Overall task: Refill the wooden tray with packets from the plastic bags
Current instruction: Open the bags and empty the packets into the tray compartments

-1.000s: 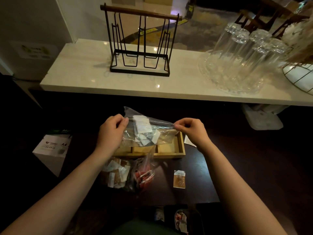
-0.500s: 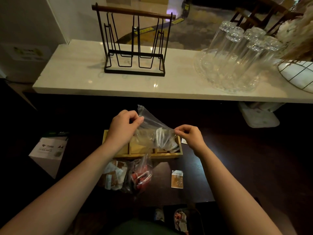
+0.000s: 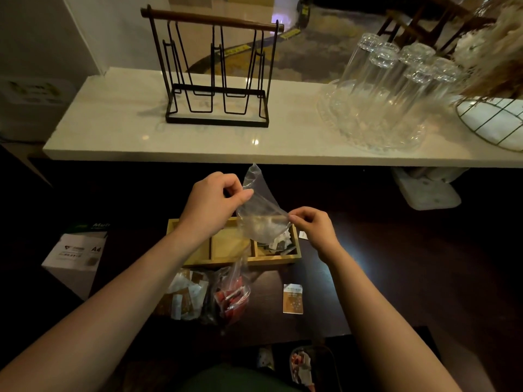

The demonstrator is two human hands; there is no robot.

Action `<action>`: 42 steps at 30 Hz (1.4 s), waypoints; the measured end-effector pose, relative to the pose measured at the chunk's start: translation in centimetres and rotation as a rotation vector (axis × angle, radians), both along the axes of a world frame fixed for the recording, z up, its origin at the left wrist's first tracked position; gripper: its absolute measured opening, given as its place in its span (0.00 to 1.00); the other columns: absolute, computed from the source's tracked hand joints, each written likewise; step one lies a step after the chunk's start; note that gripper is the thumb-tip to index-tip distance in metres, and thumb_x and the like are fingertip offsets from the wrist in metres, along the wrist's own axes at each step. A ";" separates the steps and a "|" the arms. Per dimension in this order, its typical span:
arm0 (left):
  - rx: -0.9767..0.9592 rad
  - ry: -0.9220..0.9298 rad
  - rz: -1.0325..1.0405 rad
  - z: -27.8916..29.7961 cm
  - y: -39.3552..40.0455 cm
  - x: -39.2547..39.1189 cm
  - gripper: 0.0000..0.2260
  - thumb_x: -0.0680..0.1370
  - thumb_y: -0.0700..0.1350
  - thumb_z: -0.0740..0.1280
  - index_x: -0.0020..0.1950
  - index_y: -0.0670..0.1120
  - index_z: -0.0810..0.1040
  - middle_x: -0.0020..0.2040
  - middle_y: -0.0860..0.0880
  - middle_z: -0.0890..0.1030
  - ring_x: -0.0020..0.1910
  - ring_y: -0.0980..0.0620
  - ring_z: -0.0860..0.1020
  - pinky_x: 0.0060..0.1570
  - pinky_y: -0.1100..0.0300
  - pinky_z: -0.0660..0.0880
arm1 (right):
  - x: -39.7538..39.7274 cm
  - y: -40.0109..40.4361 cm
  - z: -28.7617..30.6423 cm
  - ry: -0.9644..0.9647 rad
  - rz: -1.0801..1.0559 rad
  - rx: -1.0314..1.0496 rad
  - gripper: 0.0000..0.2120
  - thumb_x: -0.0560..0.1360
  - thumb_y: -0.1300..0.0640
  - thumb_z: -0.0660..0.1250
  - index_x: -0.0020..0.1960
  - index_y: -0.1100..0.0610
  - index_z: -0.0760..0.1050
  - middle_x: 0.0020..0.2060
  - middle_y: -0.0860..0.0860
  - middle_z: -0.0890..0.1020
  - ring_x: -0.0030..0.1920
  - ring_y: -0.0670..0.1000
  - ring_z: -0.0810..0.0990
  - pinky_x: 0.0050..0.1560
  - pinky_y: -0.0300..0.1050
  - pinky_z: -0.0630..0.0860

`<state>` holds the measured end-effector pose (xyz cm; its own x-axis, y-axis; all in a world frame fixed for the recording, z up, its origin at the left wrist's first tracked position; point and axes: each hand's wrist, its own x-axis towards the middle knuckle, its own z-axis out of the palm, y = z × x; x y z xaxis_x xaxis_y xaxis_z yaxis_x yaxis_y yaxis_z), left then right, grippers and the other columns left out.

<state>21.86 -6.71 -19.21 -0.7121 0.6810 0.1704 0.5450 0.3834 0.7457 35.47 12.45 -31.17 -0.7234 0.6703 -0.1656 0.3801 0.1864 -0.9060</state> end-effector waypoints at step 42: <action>-0.470 -0.166 -0.104 -12.0 -4.4 5.4 0.12 0.72 0.42 0.70 0.51 0.51 0.69 0.36 0.52 0.77 0.32 0.57 0.76 0.29 0.63 0.74 | 1.4 -10.7 -0.7 -0.225 0.208 -0.468 0.10 0.79 0.55 0.63 0.49 0.61 0.77 0.38 0.52 0.82 0.33 0.46 0.79 0.34 0.37 0.78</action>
